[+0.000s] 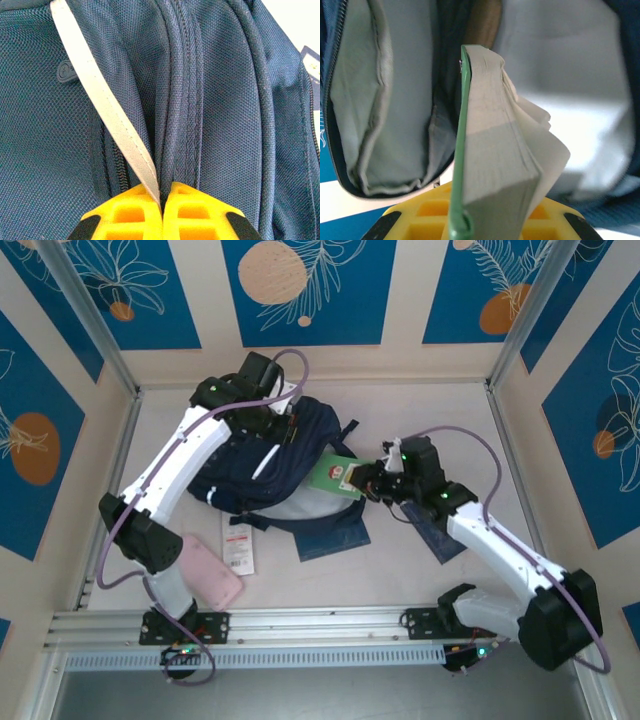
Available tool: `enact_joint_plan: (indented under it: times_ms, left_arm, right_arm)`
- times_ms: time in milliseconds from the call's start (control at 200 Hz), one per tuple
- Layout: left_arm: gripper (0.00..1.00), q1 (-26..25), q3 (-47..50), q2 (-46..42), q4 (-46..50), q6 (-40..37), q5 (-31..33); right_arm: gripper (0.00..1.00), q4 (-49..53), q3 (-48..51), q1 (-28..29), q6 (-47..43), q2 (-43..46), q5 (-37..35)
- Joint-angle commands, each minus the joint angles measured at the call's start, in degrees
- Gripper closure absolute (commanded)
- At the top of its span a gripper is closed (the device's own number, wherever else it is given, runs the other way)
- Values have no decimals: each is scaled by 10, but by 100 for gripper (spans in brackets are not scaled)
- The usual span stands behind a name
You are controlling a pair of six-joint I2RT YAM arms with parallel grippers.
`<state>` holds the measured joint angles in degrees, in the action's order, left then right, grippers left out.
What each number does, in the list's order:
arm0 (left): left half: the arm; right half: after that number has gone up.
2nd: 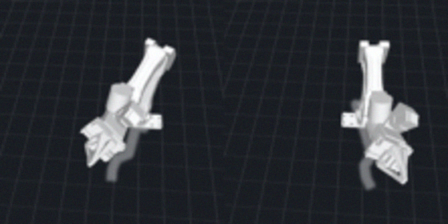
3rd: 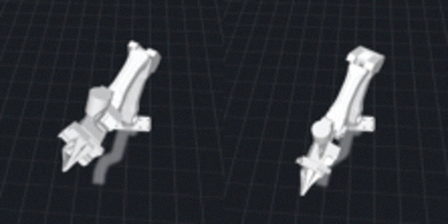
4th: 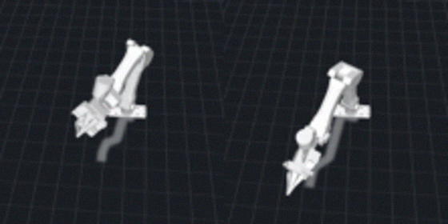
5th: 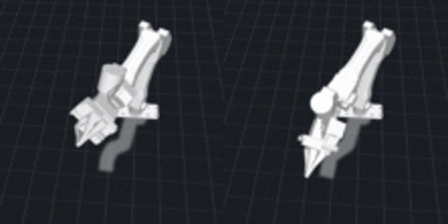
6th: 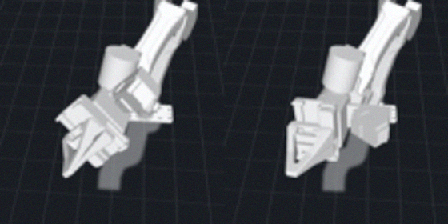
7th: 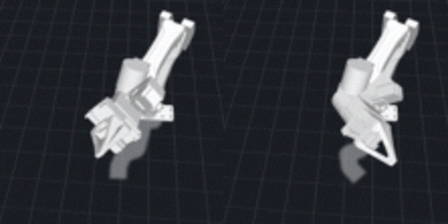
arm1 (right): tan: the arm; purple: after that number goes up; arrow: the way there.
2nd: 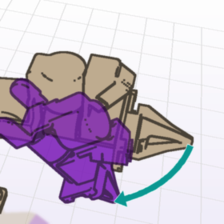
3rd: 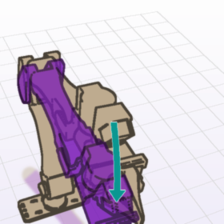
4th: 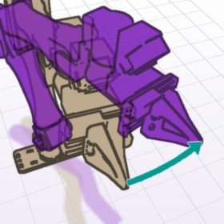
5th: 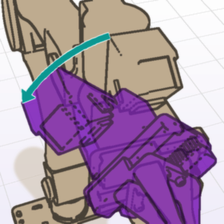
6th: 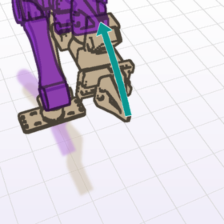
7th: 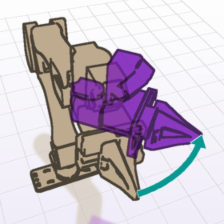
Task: Pack the student bag
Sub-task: Place the book in the student bag.
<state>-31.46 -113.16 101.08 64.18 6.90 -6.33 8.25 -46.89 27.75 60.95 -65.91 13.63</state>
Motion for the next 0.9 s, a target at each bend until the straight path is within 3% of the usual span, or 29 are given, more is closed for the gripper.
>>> enact_joint_plan:
  times_ms: [0,530,780,850,895]
  left_arm:
    - [100,8,-41,-43,-42,-18,-38]
    - [100,16,-31,-96,-92,-4,-80]
    - [100,18,-16,-102,-109,2,-108]
    - [100,20,-15,-100,-111,5,-108]
    - [100,23,-15,-99,-113,7,-104]
  right_arm:
    - [100,-89,-42,21,44,-43,-14]
    - [100,-260,-170,67,120,-318,-114]
    - [100,-164,-332,113,109,-462,-140]
    - [89,-138,-381,121,105,-499,-135]
    - [75,-122,-412,123,100,-518,-122]
